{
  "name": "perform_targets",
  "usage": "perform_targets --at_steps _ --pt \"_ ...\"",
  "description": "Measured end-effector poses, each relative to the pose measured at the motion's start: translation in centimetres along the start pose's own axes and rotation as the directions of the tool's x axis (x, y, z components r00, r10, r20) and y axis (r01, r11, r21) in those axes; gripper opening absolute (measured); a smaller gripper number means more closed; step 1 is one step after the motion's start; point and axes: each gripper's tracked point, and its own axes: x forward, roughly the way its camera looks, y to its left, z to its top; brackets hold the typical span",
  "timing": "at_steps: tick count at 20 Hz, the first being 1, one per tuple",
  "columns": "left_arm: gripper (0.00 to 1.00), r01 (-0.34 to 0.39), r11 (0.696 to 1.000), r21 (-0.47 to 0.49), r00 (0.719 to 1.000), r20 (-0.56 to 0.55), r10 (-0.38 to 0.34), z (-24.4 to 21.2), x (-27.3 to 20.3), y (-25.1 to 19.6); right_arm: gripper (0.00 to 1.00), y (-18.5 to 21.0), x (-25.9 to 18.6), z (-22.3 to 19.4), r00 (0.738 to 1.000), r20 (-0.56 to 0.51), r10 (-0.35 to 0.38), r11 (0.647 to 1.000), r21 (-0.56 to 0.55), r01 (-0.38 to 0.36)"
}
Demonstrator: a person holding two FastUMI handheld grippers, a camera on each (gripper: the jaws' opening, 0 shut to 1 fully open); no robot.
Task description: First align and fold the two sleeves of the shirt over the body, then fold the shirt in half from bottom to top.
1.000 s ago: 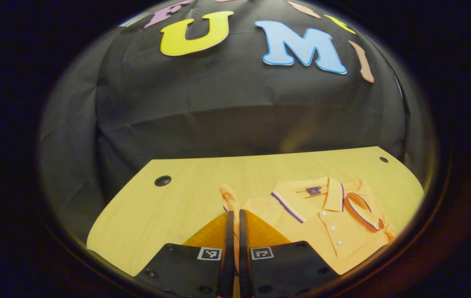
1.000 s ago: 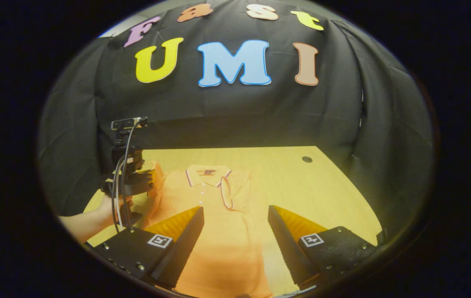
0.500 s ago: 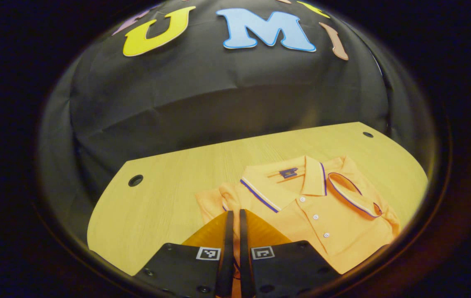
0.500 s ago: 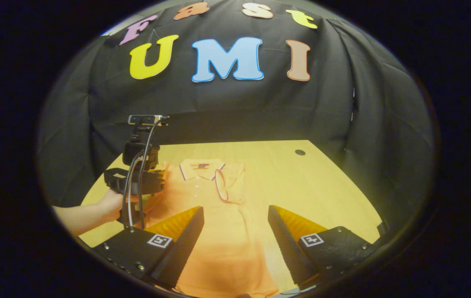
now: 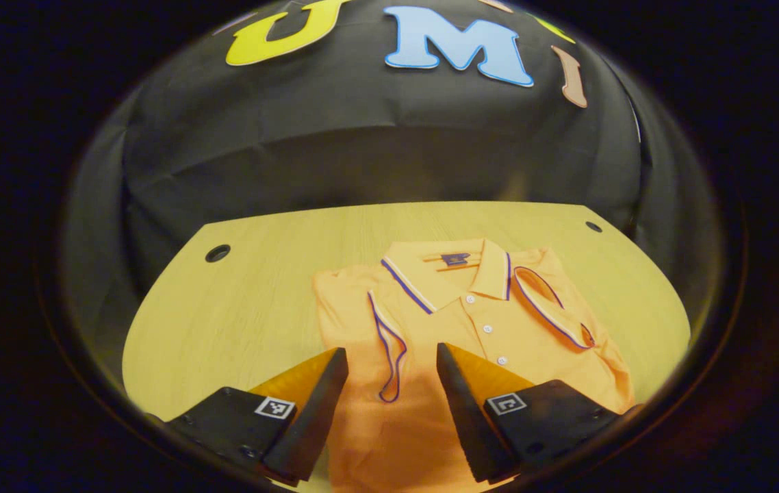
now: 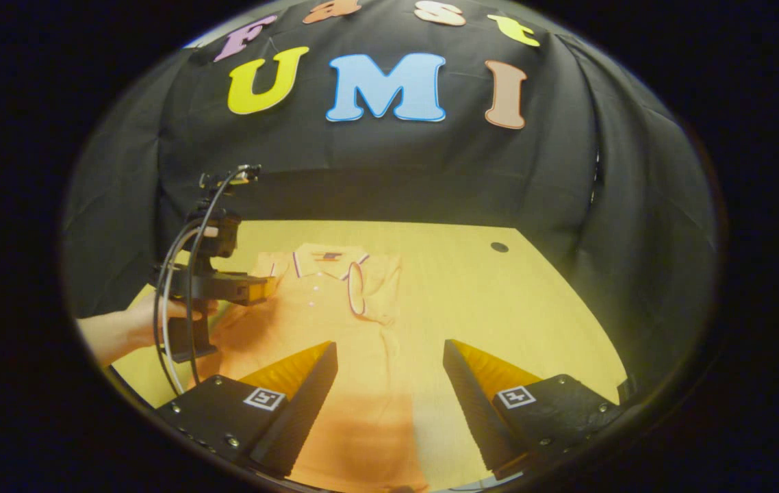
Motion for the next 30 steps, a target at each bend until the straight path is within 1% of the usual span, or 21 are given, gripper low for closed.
perform_targets --at_steps 1,3,5,9,15,16,18,24,25,28,30 --pt "0.89 -0.003 1.0 -0.01 1.0 -0.003 0.003 -0.4 -1.1 0.0 0.97 0.0 0.2 -0.5 1.0 -0.002 0.016 1.0 -0.015 -0.016" --pt "0.96 -0.018 1.0 -0.024 1.0 -0.009 0.017 -1.4 -3.2 0.0 0.96 0.0 0.5 -1.3 0.999 -0.001 0.046 0.999 -0.02 -0.046" --pt "0.96 -0.003 0.999 -0.035 1.0 -0.015 0.003 -2.5 -5.4 -0.8 0.97 -0.1 0.8 -2.6 0.998 -0.015 0.066 0.997 -0.033 -0.066" --pt "0.96 0.012 1.0 -0.012 0.999 -0.037 -0.013 -5.7 -9.6 -2.0 0.97 -0.7 0.8 -6.4 0.993 -0.082 0.083 0.996 -0.03 -0.086" --pt "0.95 0.048 0.999 -0.007 0.996 -0.069 -0.048 -10.8 -15.6 -3.0 0.96 -1.0 -1.0 -11.3 0.984 -0.158 0.08 0.996 -0.026 -0.085" --pt "0.96 0.045 0.999 0.0 0.996 -0.074 -0.045 -11.5 -16.5 -2.8 0.96 -0.9 -1.5 -11.9 0.983 -0.167 0.079 0.996 -0.023 -0.084" --pt "0.95 0.041 0.999 0.005 0.996 -0.075 -0.041 -13.0 -18.5 -2.4 0.96 -0.7 -2.3 -13.1 0.981 -0.179 0.079 0.996 -0.018 -0.083" --pt "0.96 0.023 0.999 -0.045 0.994 -0.11 -0.028 -18.9 -23.8 -0.8 0.97 -0.7 -3.9 -16.6 0.971 -0.227 0.069 0.998 0.003 -0.07" --pt "0.96 0.024 0.999 -0.049 0.993 -0.115 -0.03 -19.8 -24.5 -0.7 0.96 -0.6 -4.2 -17.2 0.969 -0.236 0.067 0.998 0.007 -0.067" --pt "0.95 0.015 1.0 -0.019 0.991 -0.13 -0.018 -22.2 -26.0 0.2 0.97 -0.2 -5.0 -18.6 0.964 -0.256 0.075 0.997 0.014 -0.074" --pt "0.95 0.017 1.0 -0.026 0.99 -0.138 -0.02 -23.5 -26.7 0.3 0.96 0.2 -5.3 -19.6 0.96 -0.268 0.08 0.997 0.01 -0.081"
